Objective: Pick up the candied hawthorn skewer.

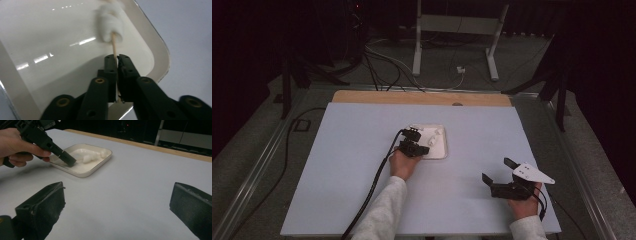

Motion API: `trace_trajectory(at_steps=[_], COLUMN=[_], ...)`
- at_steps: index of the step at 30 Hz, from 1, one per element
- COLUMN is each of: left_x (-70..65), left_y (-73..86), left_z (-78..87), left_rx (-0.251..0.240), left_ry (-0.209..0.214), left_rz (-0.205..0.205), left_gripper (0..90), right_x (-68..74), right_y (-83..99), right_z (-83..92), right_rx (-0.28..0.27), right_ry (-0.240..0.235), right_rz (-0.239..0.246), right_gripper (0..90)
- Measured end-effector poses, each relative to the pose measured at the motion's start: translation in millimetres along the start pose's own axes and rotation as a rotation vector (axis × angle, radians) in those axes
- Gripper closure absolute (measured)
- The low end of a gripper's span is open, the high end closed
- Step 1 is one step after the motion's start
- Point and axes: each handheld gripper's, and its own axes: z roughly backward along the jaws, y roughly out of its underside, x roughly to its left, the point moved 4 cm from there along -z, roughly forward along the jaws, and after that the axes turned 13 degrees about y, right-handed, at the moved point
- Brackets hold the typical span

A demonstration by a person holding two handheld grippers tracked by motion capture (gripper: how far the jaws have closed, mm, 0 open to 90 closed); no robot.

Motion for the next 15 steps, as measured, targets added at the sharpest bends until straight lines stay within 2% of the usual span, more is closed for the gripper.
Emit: trace_trajectory(at_steps=[7,14,15], left_x=[-1.3,-5.0,-6.1], left_y=[1.6,0.2,0.4], left_z=[4.6,18.6,24.8], left_rx=[0.015,-0.028,-0.047], left_ry=[-0.01,0.004,0.009], left_rz=[-0.042,-0.059,-0.063], left_gripper=[90.0,90.0,90.0], right_x=[-0.9,-0.3,-0.3], right_y=[0.2,0.2,0.3], right_z=[0.4,0.6,0.6], right_rx=[0.0,0.001,0.001], right_ry=[0.001,0.001,0.001], right_rz=[-0.003,-0.002,-0.002], right_gripper=[0.0,0.0,0.0])
